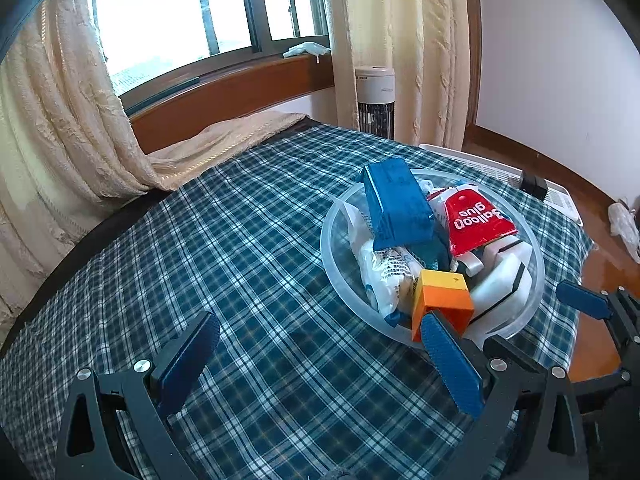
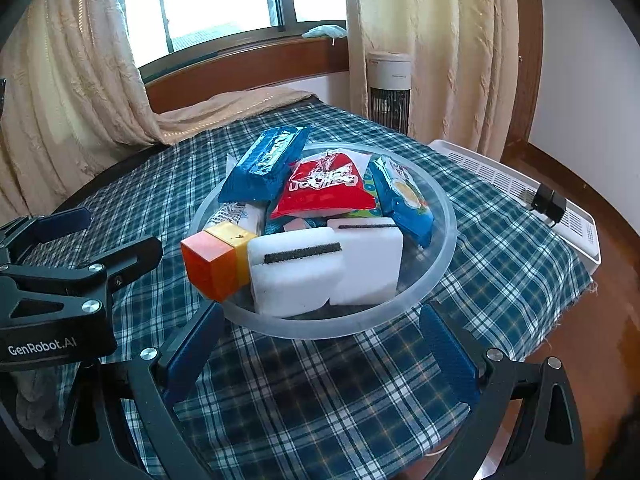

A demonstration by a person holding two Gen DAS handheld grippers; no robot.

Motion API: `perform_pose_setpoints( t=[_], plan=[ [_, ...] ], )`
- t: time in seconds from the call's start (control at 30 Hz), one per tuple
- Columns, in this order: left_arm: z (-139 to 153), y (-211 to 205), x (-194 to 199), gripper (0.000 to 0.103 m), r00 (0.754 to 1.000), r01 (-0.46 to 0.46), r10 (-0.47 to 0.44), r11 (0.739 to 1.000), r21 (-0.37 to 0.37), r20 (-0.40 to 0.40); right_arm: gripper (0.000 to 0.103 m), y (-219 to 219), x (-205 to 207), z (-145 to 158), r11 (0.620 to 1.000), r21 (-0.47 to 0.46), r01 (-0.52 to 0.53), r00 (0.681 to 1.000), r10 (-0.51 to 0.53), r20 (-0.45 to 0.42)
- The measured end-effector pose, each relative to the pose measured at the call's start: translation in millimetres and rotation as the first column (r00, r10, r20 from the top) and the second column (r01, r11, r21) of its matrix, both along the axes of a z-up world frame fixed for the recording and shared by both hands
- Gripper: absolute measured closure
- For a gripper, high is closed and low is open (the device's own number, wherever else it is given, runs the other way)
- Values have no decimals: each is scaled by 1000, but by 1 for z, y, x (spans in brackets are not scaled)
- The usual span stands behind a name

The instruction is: Organize objects

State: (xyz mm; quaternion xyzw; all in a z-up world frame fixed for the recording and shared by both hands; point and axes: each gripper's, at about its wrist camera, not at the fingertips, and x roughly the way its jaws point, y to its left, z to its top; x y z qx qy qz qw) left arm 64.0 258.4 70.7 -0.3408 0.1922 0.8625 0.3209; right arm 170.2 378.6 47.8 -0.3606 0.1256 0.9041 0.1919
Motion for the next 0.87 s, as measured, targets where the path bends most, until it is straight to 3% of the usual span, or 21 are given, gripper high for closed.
perform_pose_setpoints(
  t=[0.87],
  plan=[
    [-1,1,4,0,1000,21,-21,1000,-9,-7,4,0,0,0,1000,0,-1,1000,1,1]
  ],
)
